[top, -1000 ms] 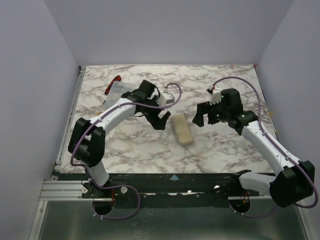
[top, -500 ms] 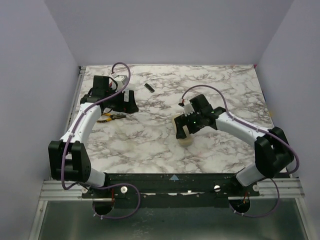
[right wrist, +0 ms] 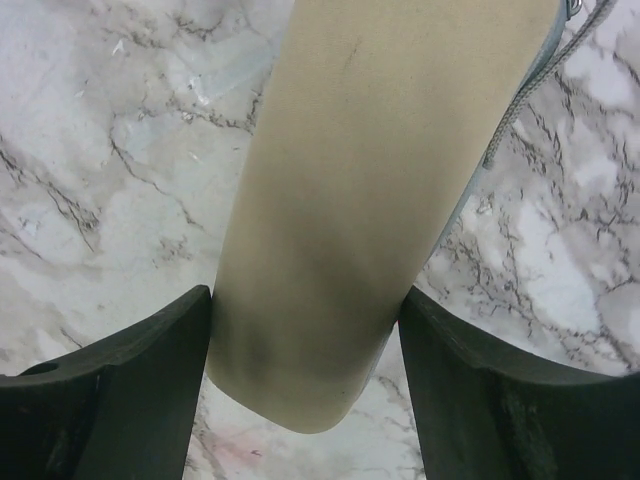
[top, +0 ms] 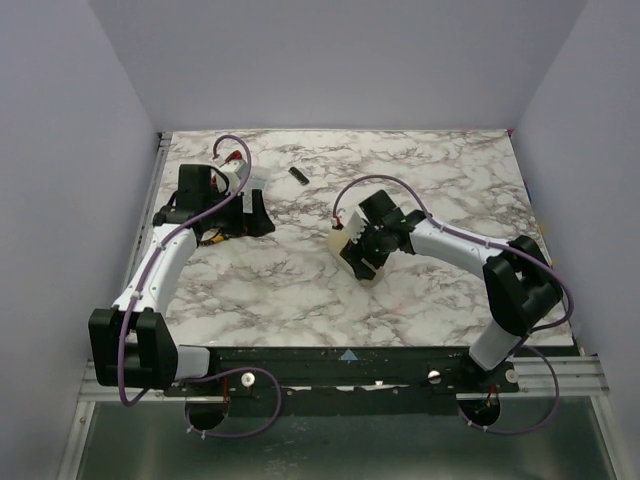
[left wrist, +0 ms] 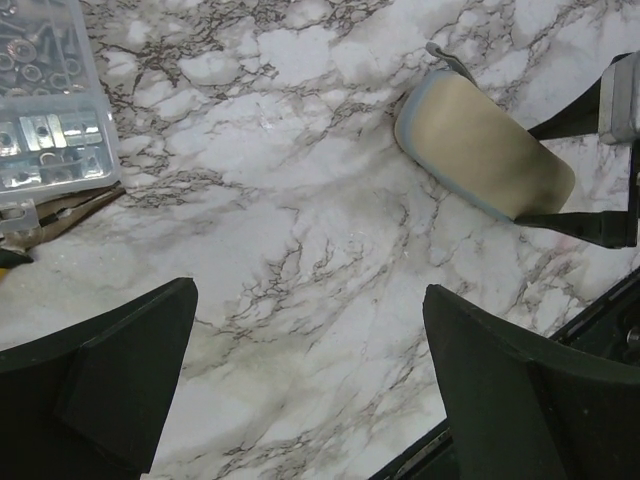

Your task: Open the umbrella

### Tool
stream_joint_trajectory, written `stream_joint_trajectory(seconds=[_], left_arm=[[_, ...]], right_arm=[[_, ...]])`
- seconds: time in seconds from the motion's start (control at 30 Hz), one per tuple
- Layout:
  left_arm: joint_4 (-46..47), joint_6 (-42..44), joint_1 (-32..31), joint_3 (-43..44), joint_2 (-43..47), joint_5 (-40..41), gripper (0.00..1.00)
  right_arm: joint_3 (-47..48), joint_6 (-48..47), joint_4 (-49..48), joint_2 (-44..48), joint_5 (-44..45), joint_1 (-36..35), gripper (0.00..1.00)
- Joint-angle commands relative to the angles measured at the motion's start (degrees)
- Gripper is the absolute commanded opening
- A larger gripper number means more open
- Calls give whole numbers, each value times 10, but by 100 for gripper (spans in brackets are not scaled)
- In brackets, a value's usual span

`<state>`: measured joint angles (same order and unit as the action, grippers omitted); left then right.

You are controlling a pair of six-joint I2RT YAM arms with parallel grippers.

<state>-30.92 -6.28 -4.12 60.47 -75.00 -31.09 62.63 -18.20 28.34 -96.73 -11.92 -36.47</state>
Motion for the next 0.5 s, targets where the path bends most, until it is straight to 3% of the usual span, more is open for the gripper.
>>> stream_joint_trajectory(seconds=[0.0, 0.13, 0.27, 0.37, 0.47], left_arm=[[24, 5, 3, -26, 12, -59, 98], [90, 76, 0, -95, 37, -153, 92], [88, 143, -32, -123, 31, -196, 83], [93, 153, -66, -133, 17, -208, 82], [129, 147, -112, -154, 15, -202, 75]], right_arm=[[-13, -212, 55, 4, -37, -4, 65], [-31, -389, 123, 21, -98, -2, 64], [-48, -544, 203, 17, -118, 1, 59], [-72, -615, 223, 19, -107, 2, 56], [-127, -654, 180, 51, -77, 2, 53]])
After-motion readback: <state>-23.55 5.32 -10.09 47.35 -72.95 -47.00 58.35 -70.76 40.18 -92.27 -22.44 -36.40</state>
